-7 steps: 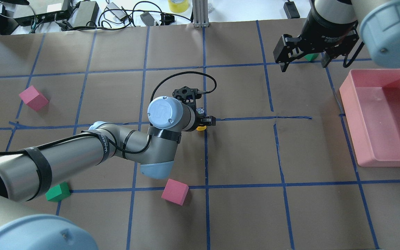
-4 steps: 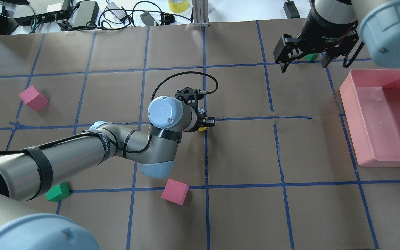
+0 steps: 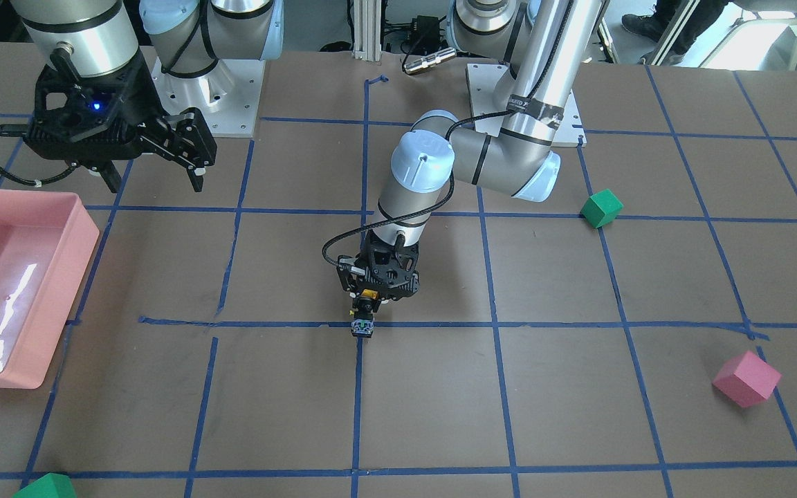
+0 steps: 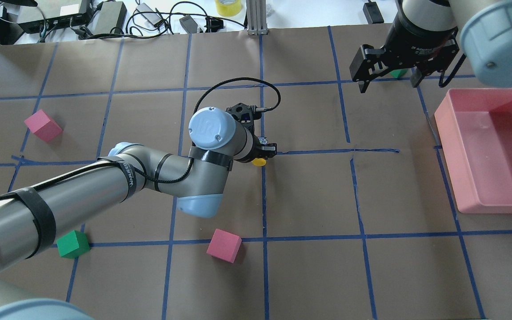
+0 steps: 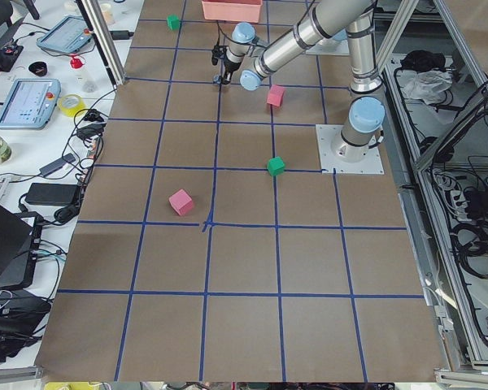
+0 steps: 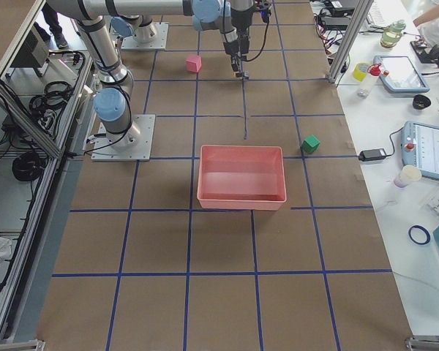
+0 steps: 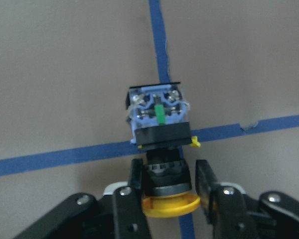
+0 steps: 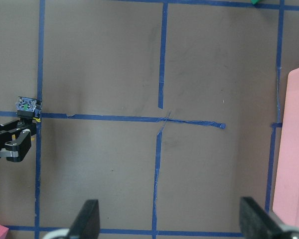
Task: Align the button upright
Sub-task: 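Lift and rotate the switch with the left gripper to stand it upright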
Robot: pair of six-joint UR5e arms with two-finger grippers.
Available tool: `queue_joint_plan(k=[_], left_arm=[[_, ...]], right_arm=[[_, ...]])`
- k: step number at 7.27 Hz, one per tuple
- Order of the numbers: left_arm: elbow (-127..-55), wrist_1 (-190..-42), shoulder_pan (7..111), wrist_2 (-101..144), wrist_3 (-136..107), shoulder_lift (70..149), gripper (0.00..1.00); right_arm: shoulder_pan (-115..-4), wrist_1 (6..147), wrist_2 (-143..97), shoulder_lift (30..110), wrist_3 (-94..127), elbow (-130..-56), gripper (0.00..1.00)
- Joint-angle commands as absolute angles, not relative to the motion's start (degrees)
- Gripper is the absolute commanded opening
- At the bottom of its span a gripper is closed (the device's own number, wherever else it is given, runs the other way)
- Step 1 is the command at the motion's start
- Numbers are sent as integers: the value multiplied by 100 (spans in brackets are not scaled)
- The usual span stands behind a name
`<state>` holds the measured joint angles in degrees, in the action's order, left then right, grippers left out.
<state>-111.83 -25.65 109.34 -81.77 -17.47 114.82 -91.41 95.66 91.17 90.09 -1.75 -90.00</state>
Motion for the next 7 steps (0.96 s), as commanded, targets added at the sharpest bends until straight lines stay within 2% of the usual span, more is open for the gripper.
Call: queue_joint_plan(k=[1,5,7], left_arm=[[-10383,-4203,10925,-8043,-2056,11312,0],[-10222,-6403,10468,-6848,-4315,11224,0],[-10239,-6609,10320,-6051,-5968,11267,0]], right_arm=[[-9141,9562,9114,9009,-176,-9000,100],[-9149,9563,9114,9026,-202,-9070,100],[-9149,9562,9114,9026,-211,-9088,100]])
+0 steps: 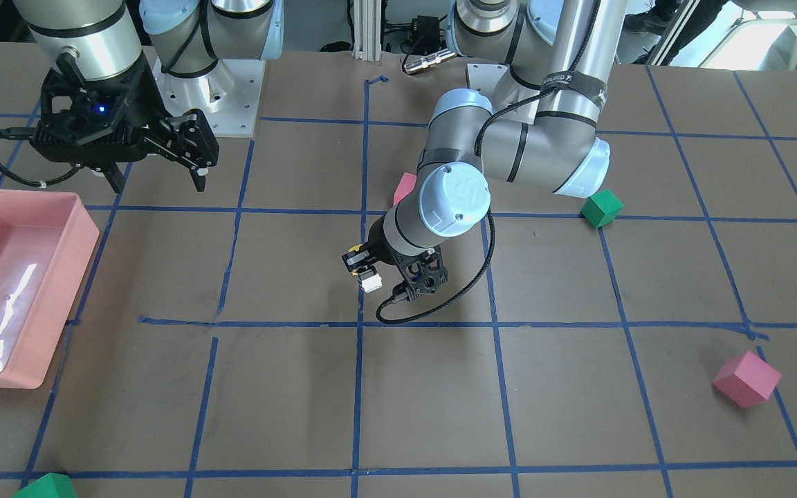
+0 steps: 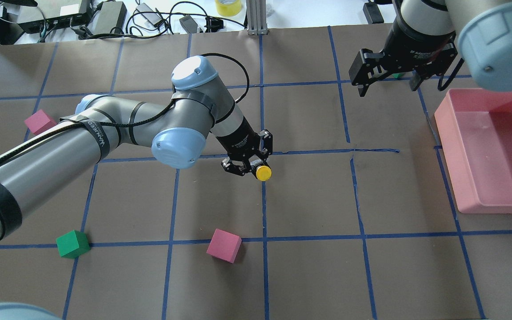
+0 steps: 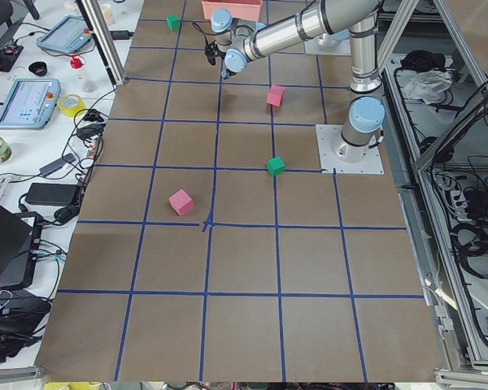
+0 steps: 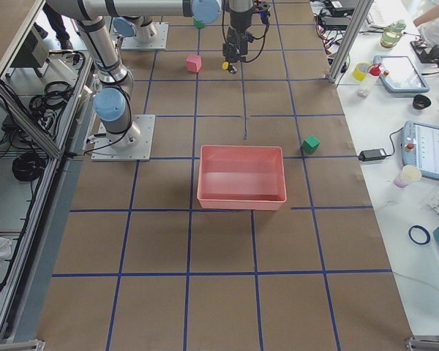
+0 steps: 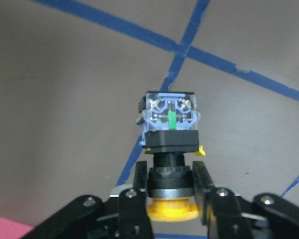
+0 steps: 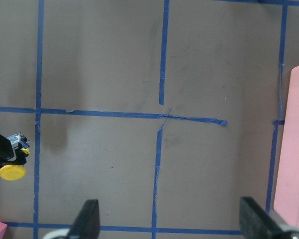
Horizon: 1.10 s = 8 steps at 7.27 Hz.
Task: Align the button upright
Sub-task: 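Lift and rotate the switch with the left gripper to stand it upright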
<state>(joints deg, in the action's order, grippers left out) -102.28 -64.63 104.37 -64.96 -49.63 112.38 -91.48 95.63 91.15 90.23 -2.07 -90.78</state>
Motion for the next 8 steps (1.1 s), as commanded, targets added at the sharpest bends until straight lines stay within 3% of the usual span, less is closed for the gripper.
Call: queue_joint_plan(k=[1,3,4,6,8], left_arm=[[-10257,-6609,10092,-5447,-6194,11294,0],[-10431,-7072,9582,-4905,-6075,11320,0],[-10554,-7119,9510,-4852,-5812,11320,7],[-10932,-7110,9274,-3916,-5363,11373,3],[-11143,-7110,9202,-3894,-5142,11513,5]], right_arm=[[-9149,9562,9114,9026,-202,-9088,100],[-9149,9554,9114,9026,-211,-9088,100],[-9167,9554,9106,9035,-194,-9088,100],[-9167,9545,9114,9044,-211,-9097,100],[-9167,9536,9105,9035,-211,-9097,100]])
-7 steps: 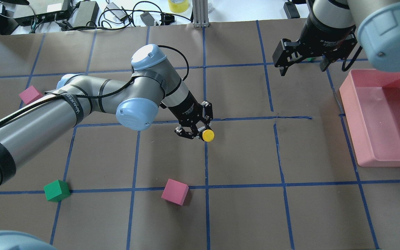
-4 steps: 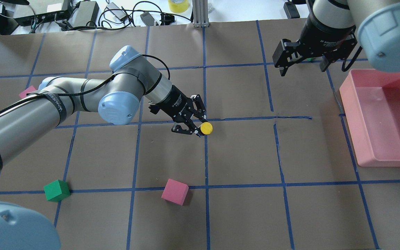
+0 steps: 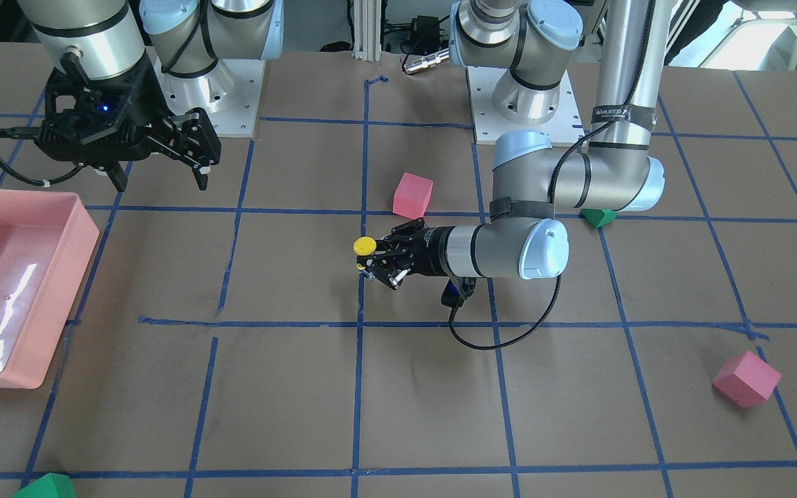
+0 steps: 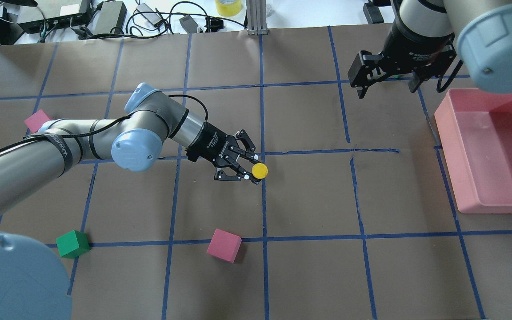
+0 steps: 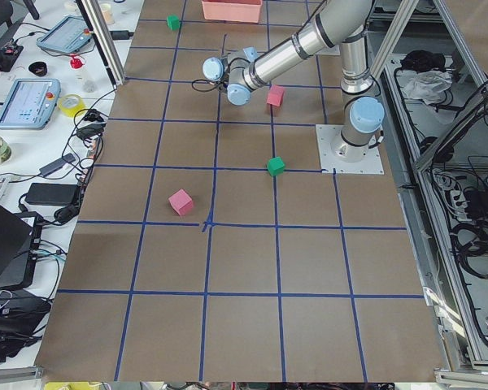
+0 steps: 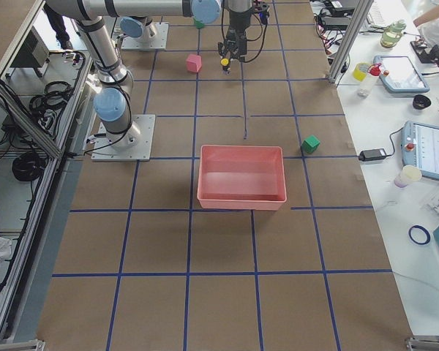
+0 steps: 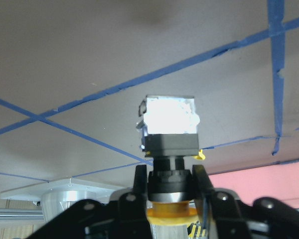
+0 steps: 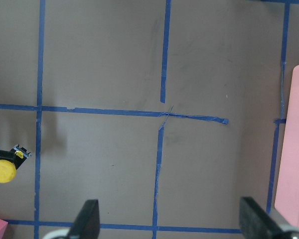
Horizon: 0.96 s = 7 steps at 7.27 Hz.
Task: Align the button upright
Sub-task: 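Lift and rotate the switch with the left gripper to stand it upright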
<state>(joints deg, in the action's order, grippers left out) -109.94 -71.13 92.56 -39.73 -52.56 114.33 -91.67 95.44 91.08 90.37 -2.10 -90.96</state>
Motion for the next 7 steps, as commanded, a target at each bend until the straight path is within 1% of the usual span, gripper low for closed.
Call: queue_joint_plan(k=[1,3,4,5,6,7], left_arm=[[-11145,-7110,9124,-3894,-5150,11540,7],[-11153,-7102,9123,-3894,-5150,11680,9],[-11110,-7075,9123,-3894,-5185,11742,13],[-11031,-7049,9123,-3998,-5212,11699,74],[-10908,-7049,9114,-3982,-5412,11646,93],[-10855,-7049,9114,-3990,-5449,11619,100]], right_arm=[[-9167,9536,9105,9035,-211,-9105,100],[-9167,9536,9105,9044,-211,-9114,100],[-9167,9536,9105,9035,-211,-9114,100],[-9167,9536,9105,9044,-211,-9123,100],[-9167,9536,9105,9035,-202,-9123,100],[-9167,9527,9105,9035,-202,-9123,100]])
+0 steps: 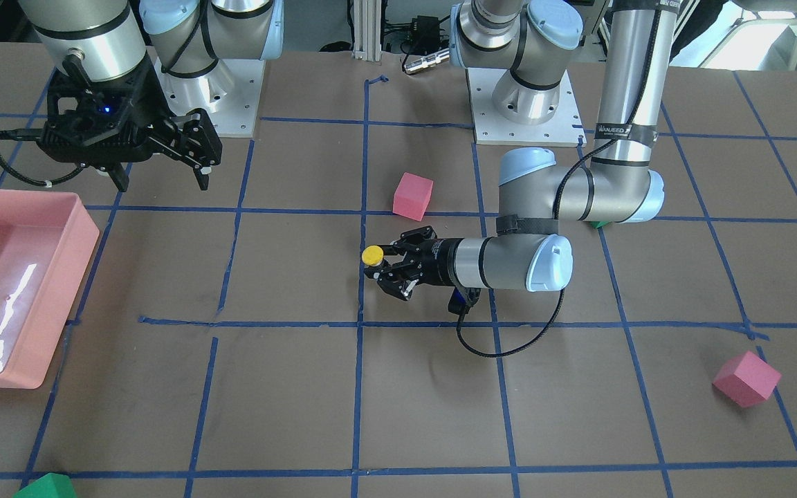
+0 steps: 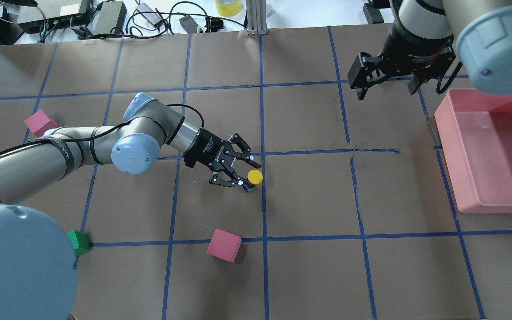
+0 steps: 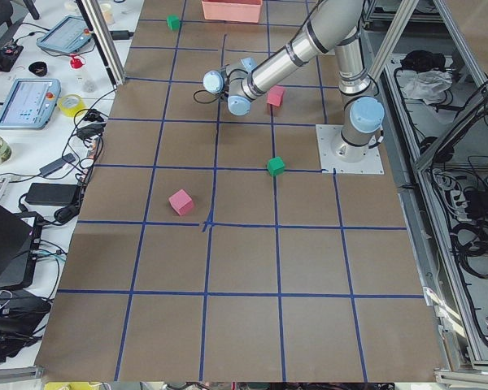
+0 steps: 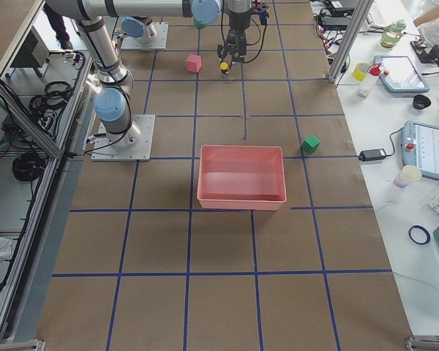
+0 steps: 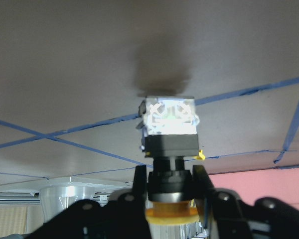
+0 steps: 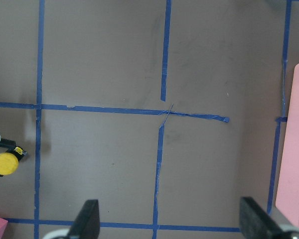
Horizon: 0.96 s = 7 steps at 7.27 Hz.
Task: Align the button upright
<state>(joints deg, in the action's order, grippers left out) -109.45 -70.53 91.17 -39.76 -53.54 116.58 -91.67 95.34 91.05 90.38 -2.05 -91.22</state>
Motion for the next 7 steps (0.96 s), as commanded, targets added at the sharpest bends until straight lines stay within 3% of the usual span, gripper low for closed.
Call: queue_joint_plan(k=[1,3,5,7], left_arm=[[-10828,-7040,9114,-3990,-5554,11532,100],[-10461,-7014,9070,-4069,-6221,11208,100],[-9646,-7109,9000,-5897,-6083,10839,100],[-9143,-7554,8843,-6901,-4098,10470,100]], right_arm=[[-9167,9527,9105,9035,-211,-9123,100],[-9167,9527,9105,9035,-202,-9123,100],[-9167,9527,9105,9035,-202,-9123,100],[-9158,9527,9105,9035,-211,-9123,100]])
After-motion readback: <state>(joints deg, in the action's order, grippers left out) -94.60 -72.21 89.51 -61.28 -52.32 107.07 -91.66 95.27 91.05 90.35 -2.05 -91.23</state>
